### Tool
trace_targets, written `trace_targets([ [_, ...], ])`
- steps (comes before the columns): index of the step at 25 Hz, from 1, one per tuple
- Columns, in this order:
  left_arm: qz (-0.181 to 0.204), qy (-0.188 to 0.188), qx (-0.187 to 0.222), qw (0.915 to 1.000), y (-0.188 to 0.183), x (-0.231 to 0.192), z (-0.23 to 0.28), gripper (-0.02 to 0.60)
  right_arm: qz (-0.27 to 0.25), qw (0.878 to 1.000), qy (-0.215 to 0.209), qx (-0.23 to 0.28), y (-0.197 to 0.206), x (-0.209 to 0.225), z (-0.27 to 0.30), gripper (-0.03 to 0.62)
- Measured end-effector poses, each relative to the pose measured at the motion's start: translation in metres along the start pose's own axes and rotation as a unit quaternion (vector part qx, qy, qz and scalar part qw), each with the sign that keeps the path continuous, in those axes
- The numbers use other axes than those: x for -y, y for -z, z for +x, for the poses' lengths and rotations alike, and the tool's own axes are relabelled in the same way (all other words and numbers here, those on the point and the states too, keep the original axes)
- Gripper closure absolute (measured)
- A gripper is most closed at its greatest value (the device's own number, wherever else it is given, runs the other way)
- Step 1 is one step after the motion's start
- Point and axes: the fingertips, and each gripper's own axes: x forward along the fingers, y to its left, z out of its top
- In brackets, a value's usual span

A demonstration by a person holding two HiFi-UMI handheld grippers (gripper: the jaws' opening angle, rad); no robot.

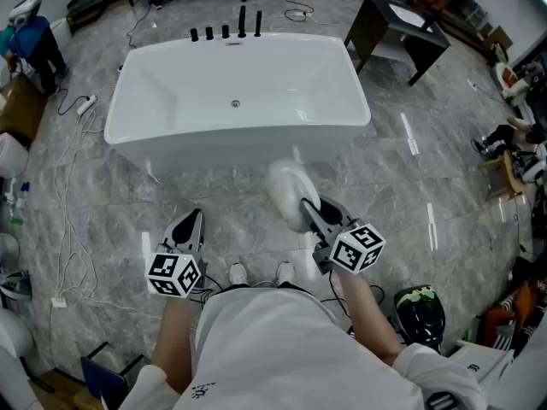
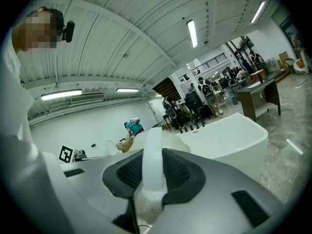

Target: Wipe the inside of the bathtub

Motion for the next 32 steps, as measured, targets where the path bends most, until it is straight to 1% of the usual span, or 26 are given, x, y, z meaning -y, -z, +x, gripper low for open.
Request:
trace_targets([
  [4,0.006,0.006,-0.002,1.0000,-0.002,-0.014,-0.004,0.571,-0.003,1.000,0.007,-0.006,0.007,-0.009,0.012,0.494],
  [9,0.000,0.011,-0.008,0.9999,0.005,-0.045,-0.008,0.571,0.005,1.000,0.016,-0.011,0.017,-0.017,0.033,0.494],
  [13,0.014,0.013,-0.020,0.9996,0.001,-0.066,-0.002,0.571,0.021,0.999,0.026,-0.015,0.018,-0.018,0.054,0.493],
  [16,0.008,0.020,-0.021,0.9995,-0.003,-0.075,0.000,0.571,0.024,0.999,0.027,-0.030,0.020,-0.020,0.067,0.493],
  [19,0.003,0.023,-0.024,0.9995,-0.004,-0.086,0.004,0.571,0.022,0.999,0.031,-0.031,0.017,-0.019,0.076,0.493],
  [25,0.002,0.043,-0.026,0.9987,-0.009,-0.093,0.005,0.571,0.020,0.998,0.050,-0.022,0.011,-0.013,0.078,0.493],
  [29,-0.006,0.037,-0.017,0.9992,-0.012,-0.103,0.002,0.571,0.028,0.998,0.055,-0.020,0.012,-0.013,0.077,0.493],
  [32,0.001,0.037,-0.019,0.9991,-0.014,-0.102,0.010,0.571,0.017,0.998,0.056,-0.027,0.013,-0.008,0.079,0.493],
])
